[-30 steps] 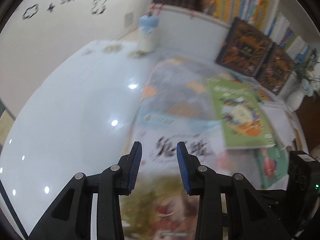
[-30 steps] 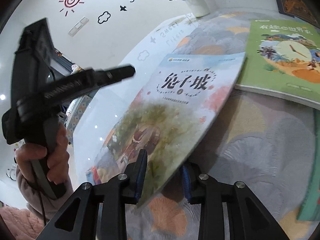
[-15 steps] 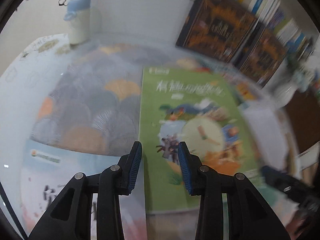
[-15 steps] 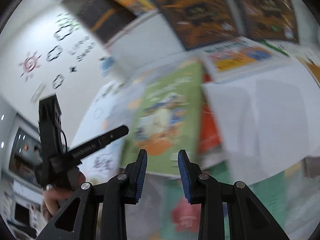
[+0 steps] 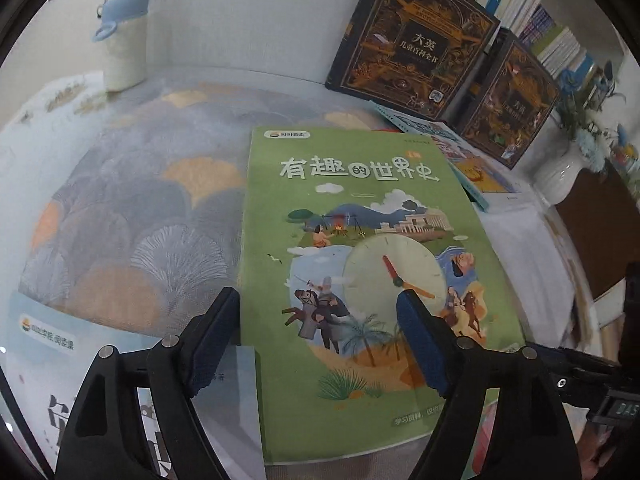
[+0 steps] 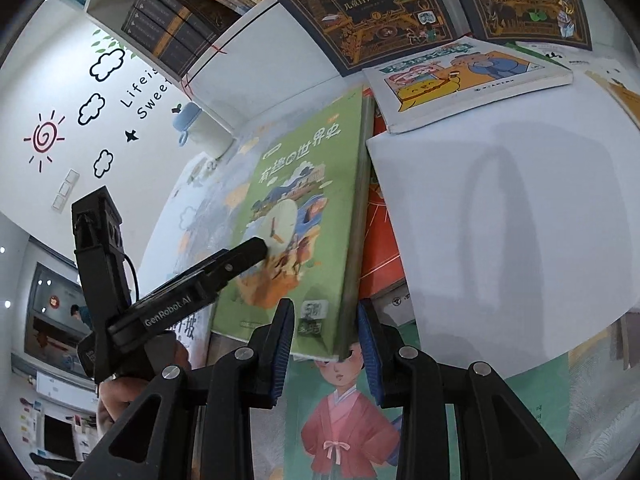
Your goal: Organize books
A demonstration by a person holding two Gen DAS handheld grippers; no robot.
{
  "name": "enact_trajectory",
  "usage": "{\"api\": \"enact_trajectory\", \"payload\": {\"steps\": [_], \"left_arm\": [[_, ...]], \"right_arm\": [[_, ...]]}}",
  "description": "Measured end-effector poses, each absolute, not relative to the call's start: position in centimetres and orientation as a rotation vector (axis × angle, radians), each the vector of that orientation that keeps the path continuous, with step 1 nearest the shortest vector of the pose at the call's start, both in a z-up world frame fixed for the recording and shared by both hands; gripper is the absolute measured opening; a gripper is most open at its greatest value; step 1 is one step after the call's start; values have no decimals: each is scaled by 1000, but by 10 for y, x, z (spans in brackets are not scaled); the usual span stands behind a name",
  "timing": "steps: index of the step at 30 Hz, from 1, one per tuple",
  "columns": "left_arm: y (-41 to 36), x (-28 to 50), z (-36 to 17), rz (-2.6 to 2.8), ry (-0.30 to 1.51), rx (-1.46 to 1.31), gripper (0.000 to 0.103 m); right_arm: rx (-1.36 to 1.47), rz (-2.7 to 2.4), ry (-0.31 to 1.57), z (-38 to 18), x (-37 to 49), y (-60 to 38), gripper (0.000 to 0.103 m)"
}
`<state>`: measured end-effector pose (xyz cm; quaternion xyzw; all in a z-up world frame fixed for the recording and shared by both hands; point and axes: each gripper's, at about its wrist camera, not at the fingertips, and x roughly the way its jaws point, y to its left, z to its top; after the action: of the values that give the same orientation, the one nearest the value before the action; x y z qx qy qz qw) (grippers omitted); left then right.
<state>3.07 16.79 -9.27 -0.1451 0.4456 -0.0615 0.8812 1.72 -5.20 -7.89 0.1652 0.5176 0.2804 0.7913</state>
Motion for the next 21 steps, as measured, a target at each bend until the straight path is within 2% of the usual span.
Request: {"api": "enact_trajectory", "payload": {"steps": [14, 18, 21], "left_arm": [[166, 18, -77, -294, 958, -360, 77], [156, -2, -67, -432, 985, -378, 77], [156, -8, -74, -409, 1029, -428, 77]], "right_arm": [[280, 628, 1130, -57, 3, -74, 33], [410, 860, 1153, -54, -22, -75, 32], [228, 770, 1145, -51, -41, -68, 32]]}}
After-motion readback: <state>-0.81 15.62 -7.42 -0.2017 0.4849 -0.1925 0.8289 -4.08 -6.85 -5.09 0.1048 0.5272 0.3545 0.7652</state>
